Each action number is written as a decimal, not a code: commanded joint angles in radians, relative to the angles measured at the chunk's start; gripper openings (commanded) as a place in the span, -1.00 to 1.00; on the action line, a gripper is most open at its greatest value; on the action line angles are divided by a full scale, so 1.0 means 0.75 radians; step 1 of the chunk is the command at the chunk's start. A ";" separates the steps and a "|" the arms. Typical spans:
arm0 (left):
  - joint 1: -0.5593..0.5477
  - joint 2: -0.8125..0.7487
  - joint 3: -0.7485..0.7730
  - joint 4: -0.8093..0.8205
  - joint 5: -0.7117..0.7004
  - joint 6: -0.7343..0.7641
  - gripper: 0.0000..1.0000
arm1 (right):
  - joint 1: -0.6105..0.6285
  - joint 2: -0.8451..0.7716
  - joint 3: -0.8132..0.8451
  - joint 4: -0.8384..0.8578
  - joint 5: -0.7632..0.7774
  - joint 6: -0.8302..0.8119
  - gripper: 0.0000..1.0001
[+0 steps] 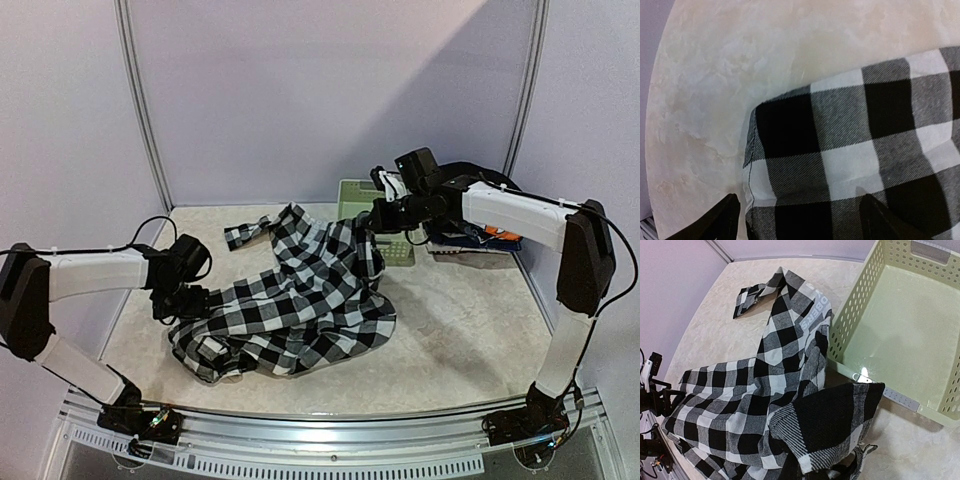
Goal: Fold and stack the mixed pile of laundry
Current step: Flatten out the crumpled shirt at the center of the board.
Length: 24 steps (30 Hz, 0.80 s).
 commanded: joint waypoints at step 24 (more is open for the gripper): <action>0.148 -0.217 -0.156 0.302 0.041 -0.143 -1.00 | 0.000 -0.002 -0.013 -0.023 -0.086 -0.018 -1.00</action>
